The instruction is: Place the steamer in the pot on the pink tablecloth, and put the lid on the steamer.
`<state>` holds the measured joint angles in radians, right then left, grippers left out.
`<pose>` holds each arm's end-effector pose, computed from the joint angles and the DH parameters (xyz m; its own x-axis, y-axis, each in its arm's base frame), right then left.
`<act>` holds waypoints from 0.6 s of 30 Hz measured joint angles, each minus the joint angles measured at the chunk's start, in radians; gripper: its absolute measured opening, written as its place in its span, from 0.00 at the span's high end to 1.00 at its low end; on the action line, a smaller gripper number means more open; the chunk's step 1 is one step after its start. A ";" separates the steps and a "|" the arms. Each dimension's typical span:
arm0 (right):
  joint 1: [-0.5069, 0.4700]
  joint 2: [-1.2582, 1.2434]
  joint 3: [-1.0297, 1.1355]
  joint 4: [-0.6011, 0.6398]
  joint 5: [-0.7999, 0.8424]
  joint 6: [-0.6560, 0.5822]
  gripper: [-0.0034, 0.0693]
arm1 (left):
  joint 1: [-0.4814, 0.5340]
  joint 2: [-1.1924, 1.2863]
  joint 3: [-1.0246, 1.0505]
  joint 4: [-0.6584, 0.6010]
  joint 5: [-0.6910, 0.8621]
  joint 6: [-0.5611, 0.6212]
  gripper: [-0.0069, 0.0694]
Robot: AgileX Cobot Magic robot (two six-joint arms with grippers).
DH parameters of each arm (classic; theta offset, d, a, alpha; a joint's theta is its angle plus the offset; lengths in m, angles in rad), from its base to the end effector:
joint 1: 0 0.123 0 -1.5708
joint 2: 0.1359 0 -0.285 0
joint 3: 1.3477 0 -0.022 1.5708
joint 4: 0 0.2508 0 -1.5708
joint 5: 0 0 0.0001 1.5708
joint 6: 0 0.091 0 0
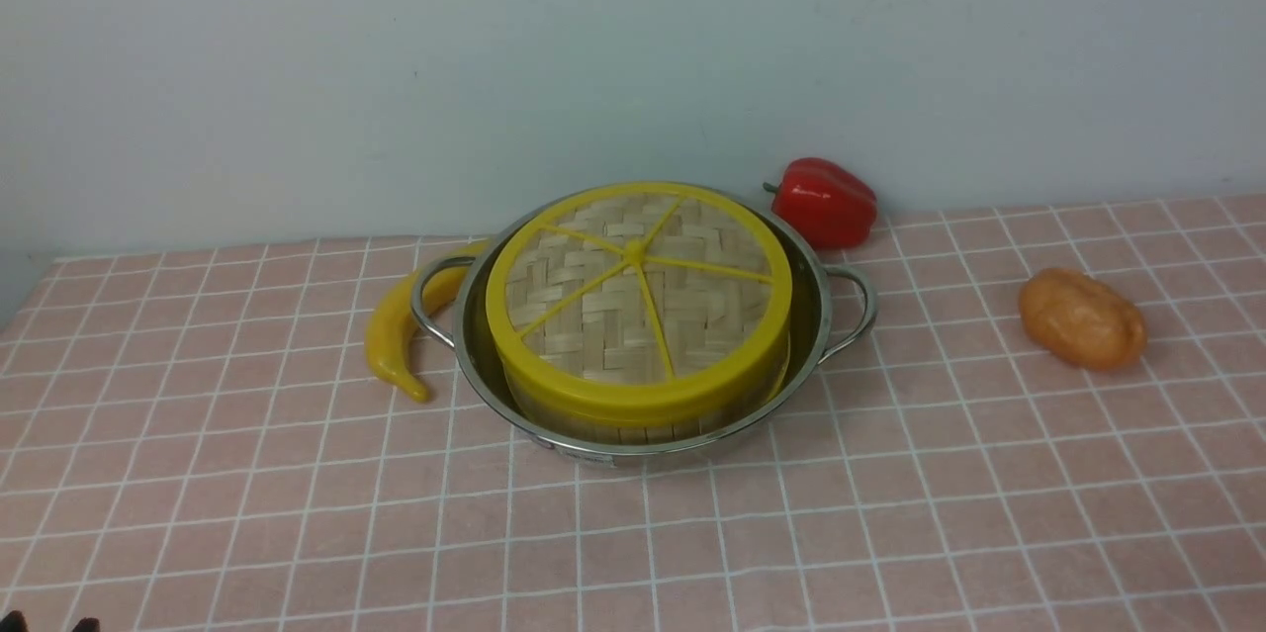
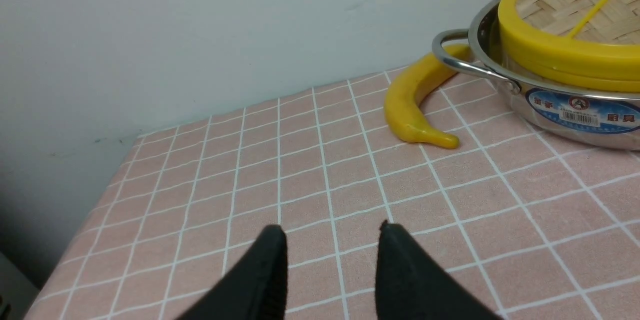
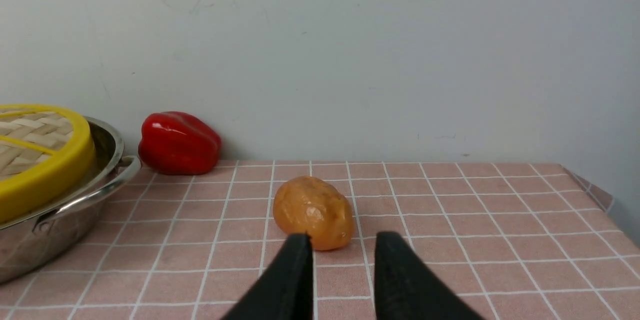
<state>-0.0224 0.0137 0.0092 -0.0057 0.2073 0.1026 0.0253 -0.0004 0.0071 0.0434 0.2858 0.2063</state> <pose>0.0571 -0.0014 0.1905 -0.1395 0.1000 -0.9852 0.0373 0.9947 0.0957 0.0549 0.0025 0.1850 -0.2065 0.2402 -0.9485 0.0138 0.9700 0.2427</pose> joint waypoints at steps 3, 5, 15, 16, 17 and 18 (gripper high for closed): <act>0.000 0.000 0.000 0.000 0.000 0.000 0.65 | 0.000 0.000 0.000 0.000 0.000 0.000 0.59; 0.000 0.000 0.000 0.000 0.000 0.000 0.64 | 0.000 0.000 0.000 0.000 0.000 0.000 0.59; 0.000 0.000 0.000 0.000 0.000 0.000 0.63 | 0.000 0.000 0.000 -0.001 0.000 0.000 0.59; 0.000 0.000 0.000 0.000 0.000 0.000 0.63 | 0.000 0.000 0.000 -0.001 0.000 0.000 0.59; 0.000 0.000 0.000 0.000 0.000 0.000 0.62 | 0.000 0.000 0.000 -0.001 0.000 0.000 0.59; 0.000 0.000 0.000 0.000 0.000 0.000 0.62 | 0.000 0.000 0.000 -0.001 0.000 0.000 0.59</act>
<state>-0.0224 0.0137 0.0092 -0.0057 0.2073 0.1026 0.0253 -0.0004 0.0071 0.0422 0.2858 0.2063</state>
